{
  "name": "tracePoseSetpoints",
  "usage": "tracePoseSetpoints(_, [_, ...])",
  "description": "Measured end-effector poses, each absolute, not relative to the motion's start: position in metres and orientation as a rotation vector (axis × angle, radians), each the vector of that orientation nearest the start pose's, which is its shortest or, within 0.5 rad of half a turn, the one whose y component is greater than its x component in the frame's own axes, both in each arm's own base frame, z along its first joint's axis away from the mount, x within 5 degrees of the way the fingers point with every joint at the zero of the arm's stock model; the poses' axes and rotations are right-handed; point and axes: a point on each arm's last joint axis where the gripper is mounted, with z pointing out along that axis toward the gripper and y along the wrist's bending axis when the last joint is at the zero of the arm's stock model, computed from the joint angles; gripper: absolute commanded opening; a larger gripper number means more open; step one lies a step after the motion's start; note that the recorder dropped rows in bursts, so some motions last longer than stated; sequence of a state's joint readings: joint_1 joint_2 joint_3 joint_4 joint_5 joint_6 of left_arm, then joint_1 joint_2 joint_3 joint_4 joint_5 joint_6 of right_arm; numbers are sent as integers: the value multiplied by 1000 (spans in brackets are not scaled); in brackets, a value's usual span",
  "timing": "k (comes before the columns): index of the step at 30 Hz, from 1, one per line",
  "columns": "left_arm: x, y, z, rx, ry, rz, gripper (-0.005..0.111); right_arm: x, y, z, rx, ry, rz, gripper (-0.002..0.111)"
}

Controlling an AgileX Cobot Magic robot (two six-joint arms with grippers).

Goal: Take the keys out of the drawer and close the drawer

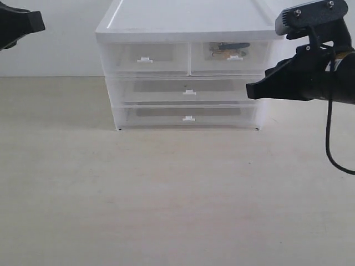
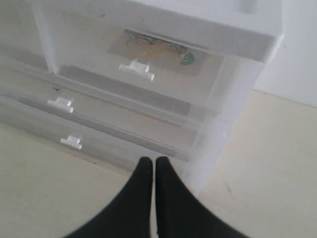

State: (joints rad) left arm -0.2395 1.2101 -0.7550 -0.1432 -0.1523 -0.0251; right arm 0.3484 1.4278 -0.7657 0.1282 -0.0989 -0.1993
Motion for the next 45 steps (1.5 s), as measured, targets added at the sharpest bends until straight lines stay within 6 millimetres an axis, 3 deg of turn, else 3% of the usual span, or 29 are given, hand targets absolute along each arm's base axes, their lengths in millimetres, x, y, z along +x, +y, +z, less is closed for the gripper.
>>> tracePoseSetpoints(3, [276, -76, 297, 194, 1753, -224, 4, 292, 104, 237, -360, 2019, 187, 0])
tracePoseSetpoints(5, [291, -96, 278, 356, 1684, -221, 4, 297, 105, 229, -342, 2018, 191, 0])
tracePoseSetpoints(12, [324, -113, 216, 314, 1685, -335, 4, 300, 106, 231, -325, 1979, 195, 0])
tracePoseSetpoints(21, [340, -117, 172, 257, 1584, -374, 4, 303, 106, 235, -307, 1915, 196, 0])
tracePoseSetpoints(25, [341, -118, 166, 261, 1583, -374, 4, 307, 107, 227, -308, 1924, 191, 0])
tracePoseSetpoints(31, [355, -122, 178, 264, 1553, -372, 4, 312, 109, 209, -294, 1973, 197, 0])
tracePoseSetpoints(45, [369, -129, 172, 339, 1592, -324, 4, 316, 110, 210, -280, 1922, 198, 0])
